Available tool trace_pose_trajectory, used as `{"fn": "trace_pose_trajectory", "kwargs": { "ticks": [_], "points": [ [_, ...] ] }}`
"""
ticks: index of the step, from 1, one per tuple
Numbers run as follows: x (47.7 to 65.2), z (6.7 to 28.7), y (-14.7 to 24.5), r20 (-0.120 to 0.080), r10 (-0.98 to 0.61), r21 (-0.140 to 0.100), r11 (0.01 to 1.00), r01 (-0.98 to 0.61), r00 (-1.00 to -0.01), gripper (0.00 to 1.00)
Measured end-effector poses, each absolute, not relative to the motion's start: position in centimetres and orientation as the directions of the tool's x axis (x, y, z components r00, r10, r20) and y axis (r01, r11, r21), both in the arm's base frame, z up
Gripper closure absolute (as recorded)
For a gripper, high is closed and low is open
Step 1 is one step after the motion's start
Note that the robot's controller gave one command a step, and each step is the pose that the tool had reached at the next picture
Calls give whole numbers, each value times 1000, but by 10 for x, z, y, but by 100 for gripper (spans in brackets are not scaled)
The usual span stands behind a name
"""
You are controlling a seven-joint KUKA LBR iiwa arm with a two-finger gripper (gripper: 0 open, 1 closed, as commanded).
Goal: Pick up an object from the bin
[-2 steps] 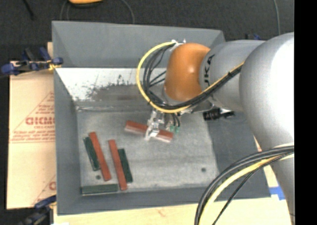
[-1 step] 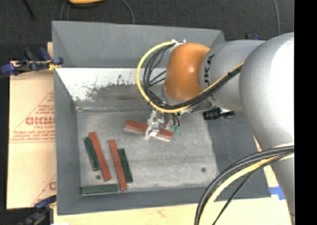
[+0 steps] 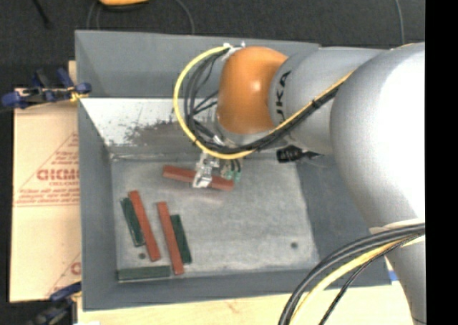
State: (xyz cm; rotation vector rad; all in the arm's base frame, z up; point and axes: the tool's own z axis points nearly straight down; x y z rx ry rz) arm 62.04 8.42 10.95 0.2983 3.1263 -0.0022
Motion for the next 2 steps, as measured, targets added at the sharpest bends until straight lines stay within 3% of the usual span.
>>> {"fn": "trace_pose_trajectory", "kwargs": {
  "ticks": [1, 2],
  "points": [
    [616, 132, 117, -7, 188, 7, 982, 188, -982, 100],
    [624, 206, 85, -4, 198, 1, 980, 198, -980, 100]
  ]
}}
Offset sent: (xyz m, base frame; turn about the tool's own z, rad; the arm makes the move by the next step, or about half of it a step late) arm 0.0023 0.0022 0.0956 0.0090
